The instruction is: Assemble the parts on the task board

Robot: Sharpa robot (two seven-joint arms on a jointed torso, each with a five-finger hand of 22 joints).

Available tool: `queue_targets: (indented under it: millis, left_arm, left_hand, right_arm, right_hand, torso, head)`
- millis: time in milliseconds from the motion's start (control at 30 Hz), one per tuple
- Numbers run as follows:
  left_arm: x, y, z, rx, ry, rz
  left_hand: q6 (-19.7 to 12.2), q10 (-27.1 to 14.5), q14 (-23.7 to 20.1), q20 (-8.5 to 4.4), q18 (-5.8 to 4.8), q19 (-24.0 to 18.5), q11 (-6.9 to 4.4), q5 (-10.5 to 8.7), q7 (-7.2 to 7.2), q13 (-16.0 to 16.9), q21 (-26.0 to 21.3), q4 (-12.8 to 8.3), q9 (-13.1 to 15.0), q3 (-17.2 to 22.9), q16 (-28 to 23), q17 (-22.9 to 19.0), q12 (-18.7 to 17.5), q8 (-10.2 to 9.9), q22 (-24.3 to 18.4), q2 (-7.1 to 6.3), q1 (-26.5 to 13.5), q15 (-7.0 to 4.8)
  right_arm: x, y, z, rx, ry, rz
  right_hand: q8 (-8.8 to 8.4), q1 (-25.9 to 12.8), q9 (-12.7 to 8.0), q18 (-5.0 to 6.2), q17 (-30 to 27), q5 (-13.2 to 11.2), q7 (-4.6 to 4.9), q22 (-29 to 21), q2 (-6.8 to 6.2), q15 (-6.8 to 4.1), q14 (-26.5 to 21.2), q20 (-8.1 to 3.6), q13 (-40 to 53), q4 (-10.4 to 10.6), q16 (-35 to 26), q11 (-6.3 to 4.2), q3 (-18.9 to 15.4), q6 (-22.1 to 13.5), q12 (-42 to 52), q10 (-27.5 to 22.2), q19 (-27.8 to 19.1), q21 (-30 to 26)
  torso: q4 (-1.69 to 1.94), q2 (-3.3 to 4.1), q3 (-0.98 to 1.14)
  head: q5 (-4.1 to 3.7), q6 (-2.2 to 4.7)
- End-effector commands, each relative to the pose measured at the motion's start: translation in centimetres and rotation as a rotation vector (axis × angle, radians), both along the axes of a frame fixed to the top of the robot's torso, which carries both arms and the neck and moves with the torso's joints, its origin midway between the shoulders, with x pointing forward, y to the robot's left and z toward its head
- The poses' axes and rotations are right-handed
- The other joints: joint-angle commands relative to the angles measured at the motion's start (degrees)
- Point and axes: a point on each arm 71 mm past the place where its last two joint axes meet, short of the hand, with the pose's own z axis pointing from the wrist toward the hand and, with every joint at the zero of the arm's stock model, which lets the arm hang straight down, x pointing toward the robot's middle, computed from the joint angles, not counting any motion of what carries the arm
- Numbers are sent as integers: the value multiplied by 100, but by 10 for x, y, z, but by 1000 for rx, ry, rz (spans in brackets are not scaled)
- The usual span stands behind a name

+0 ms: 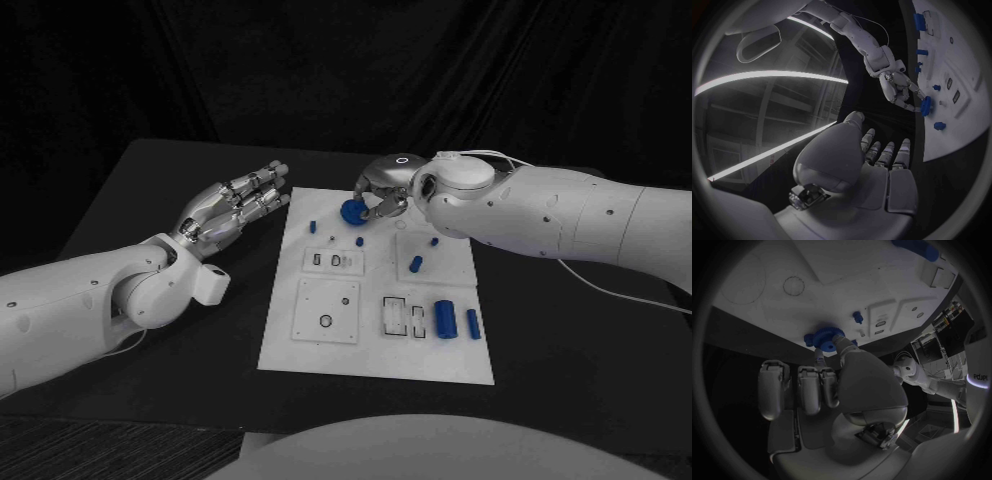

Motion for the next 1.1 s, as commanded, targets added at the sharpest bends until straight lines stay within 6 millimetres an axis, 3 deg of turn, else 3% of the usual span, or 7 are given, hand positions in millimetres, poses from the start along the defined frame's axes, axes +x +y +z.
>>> queue_targets:
  millis: [33,133,367,600,733,833,1100]
  left_arm:
    - [-1,-1,4,-44,-37,-12]
    - [-1,-1,3,-43,-36,-12]
    - [-1,-1,3,-42,-32,-14]
    - [-1,0,2,-41,-31,-13]
    - [-1,1,2,-40,-31,-10]
    - [-1,1,2,-39,-31,-7]
    - [-2,2,1,-41,-32,-5]
  left_hand:
    - [18,16,-7,-9,-28,-3,39,-11,41,3,-1,9,7,33,1,7,11,30,-6,32,11,49]
    - [18,16,-7,-9,-28,-3,39,-11,41,3,-1,9,7,33,1,7,11,30,-6,32,11,49]
    - [42,17,-6,-9,-34,-6,50,-8,58,3,-3,-1,10,49,2,8,11,35,-7,26,10,55]
    - [45,14,-8,-9,-36,-10,53,-6,63,2,-6,-4,11,54,1,7,10,35,-9,24,9,56]
    - [40,13,-8,-10,-38,-11,54,-5,65,2,-7,-6,10,58,1,7,10,35,-9,22,9,57]
    - [40,13,-8,-10,-38,-11,54,-5,65,2,-7,-6,10,58,1,7,10,35,-9,22,9,57]
    - [40,13,-8,-10,-38,-11,54,-5,65,2,-7,-6,10,58,1,7,10,35,-9,22,9,57]
  right_arm:
    - [0,-1,0,-14,-1,-15]
    - [0,-2,0,-10,-4,-14]
    - [0,-5,1,-1,-15,-14]
    - [-2,-15,4,18,-38,-25]
    - [-6,-32,9,39,-65,-37]
    - [-11,-56,18,54,-90,-56]
    - [-25,-112,28,75,-132,-110]
  right_hand:
    - [-30,-82,-17,34,1505,-36,-3,1078,-29,39,597,34,1509,-7,15,47,16,-57,14,590,80,-31]
    - [-138,-133,-83,45,1505,-239,9,1062,-22,51,597,50,1509,-8,15,57,-8,-331,14,590,56,-77]
    - [-149,-168,-200,63,1505,-406,21,1036,-2,67,597,67,1509,-22,15,73,-50,-771,14,590,17,-150]
    - [-106,-120,-223,74,1505,-355,-1,1018,29,57,597,63,1509,-59,15,57,-29,-776,14,590,-8,-193]
    - [-35,-158,-221,64,1505,-378,-21,1042,28,39,597,47,1509,-36,15,37,-56,-631,14,590,22,-165]
    - [35,-278,-224,39,1505,-635,-37,1096,20,20,597,27,1509,74,15,20,-136,-460,14,590,90,-86]
    - [52,-336,-254,32,1505,-907,-116,1121,-6,-32,597,-16,1509,204,15,-43,-222,-371,14,590,117,-65]
  torso:
    - [-7,-3,0]
    - [-10,-2,-1]
    - [-13,0,1]
    - [-14,-3,4]
    - [-16,-4,5]
    - [-15,-6,4]
    - [-18,-31,-13]
  head:
    - [8,-1]
    - [9,-1]
    - [22,-1]
    - [5,-1]
    - [11,-1]
    - [23,-1]
    - [45,-1]
